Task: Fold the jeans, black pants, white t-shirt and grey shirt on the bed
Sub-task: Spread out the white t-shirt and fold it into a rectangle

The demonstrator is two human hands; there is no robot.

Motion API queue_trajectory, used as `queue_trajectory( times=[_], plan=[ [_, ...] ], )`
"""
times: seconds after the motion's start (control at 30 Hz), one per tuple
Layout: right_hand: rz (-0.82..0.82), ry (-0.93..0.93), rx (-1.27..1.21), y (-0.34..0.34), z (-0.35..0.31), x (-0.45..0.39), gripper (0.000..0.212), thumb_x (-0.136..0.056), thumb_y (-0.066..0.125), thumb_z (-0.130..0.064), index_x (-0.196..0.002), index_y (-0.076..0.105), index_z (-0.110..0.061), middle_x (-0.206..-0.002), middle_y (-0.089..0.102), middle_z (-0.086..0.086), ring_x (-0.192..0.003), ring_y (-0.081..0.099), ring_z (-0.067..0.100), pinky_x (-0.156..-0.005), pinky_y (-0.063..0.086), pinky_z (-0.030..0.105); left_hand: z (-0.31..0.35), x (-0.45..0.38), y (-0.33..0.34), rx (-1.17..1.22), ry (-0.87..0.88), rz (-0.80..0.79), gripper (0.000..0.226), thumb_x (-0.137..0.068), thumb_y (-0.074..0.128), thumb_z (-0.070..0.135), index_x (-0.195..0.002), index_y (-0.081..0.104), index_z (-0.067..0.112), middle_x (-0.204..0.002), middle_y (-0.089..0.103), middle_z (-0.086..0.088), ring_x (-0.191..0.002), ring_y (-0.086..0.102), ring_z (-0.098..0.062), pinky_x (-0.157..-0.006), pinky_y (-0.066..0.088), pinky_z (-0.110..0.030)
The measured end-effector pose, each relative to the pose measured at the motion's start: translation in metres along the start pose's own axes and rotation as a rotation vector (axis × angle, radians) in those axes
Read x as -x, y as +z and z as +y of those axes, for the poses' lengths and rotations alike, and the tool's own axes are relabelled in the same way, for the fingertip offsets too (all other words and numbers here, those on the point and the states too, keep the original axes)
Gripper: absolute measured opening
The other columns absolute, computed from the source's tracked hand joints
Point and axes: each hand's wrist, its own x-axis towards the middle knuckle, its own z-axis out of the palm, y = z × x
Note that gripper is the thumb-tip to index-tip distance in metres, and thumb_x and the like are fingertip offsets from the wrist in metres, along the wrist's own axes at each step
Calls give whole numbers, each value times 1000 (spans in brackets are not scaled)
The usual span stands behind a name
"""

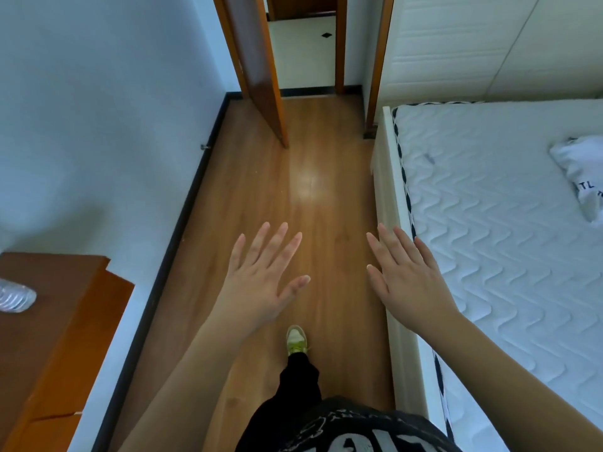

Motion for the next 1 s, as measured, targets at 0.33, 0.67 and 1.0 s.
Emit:
queue_trajectory(
  times=[0.33,0.67,1.0],
  plan=[
    [-55,94,74,-10,-23,-161,61,-100,15,-45,-150,36,-17,-157,32,5,-147,25,24,-120,18,45,-90,-176,-1,-16,250,35,74,-93,11,75,-155,5,35,-163,2,6,-150,-11,-15,-119,-7,-50],
    [-59,356,67,-7,40,-270,73,-93,-5,-49,-154,25,-23,-162,18,-1,-151,8,21,-121,0,40,-90,-358,6,-1,500,6,73,-95,8,71,-156,7,31,-164,4,5,-150,-10,-16,-121,-1,-51],
    [-83,518,28,-7,145,-410,69,-96,-5,-50,-156,15,-24,-164,7,-1,-151,1,20,-122,-1,41,-57,-543,3,-52,629,9,71,-96,13,70,-155,16,29,-163,13,2,-151,-1,-20,-120,3,-54]
  ],
)
